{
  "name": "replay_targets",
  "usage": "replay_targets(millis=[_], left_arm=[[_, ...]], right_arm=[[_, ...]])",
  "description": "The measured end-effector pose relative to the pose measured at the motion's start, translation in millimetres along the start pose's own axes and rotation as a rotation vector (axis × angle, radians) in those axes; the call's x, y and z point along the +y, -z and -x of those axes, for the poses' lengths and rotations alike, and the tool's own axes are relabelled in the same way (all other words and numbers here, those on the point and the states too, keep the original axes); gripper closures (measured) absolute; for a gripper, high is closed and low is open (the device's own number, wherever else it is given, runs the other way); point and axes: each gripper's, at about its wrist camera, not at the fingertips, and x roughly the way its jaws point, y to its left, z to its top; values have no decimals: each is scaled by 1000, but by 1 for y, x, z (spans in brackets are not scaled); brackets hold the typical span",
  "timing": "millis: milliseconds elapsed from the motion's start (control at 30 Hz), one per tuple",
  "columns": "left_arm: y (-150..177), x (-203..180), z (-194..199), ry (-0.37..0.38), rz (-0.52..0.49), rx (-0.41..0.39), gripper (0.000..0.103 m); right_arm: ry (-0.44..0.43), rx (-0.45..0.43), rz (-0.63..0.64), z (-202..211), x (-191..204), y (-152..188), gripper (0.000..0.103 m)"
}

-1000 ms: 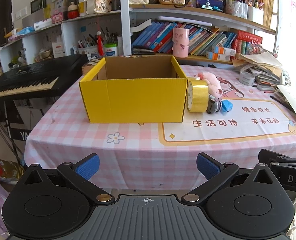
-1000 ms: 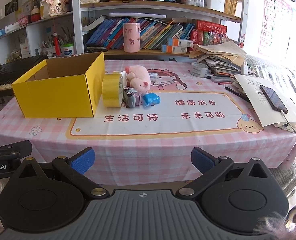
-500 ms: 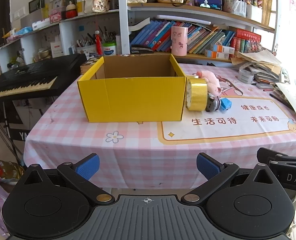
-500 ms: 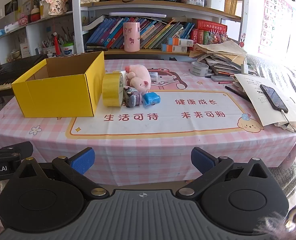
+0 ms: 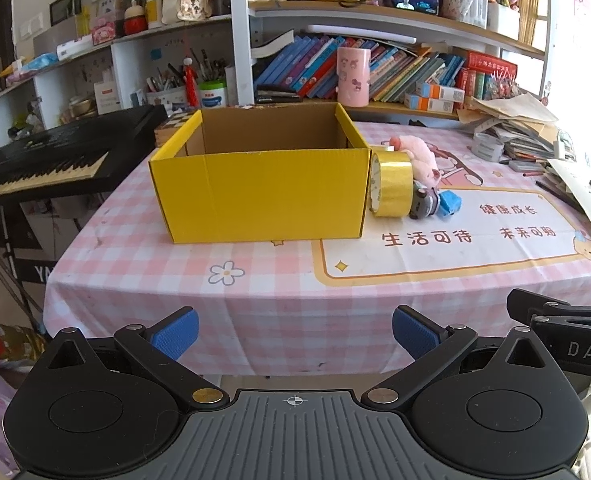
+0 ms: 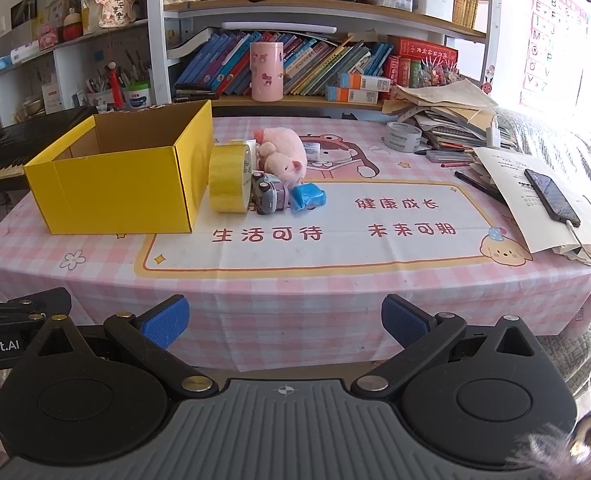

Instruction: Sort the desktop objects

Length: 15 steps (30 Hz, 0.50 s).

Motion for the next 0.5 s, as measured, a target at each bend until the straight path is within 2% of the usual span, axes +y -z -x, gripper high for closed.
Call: replay_targets(millis=[200,500], left_arm=[[-1,1,-2,2,-5,-3,0],[-4,-2,-5,21,-17,-4,0]], right_arm=[[-12,-16,29,2,11,-5,0],[6,-27,21,7,5,-4,0]])
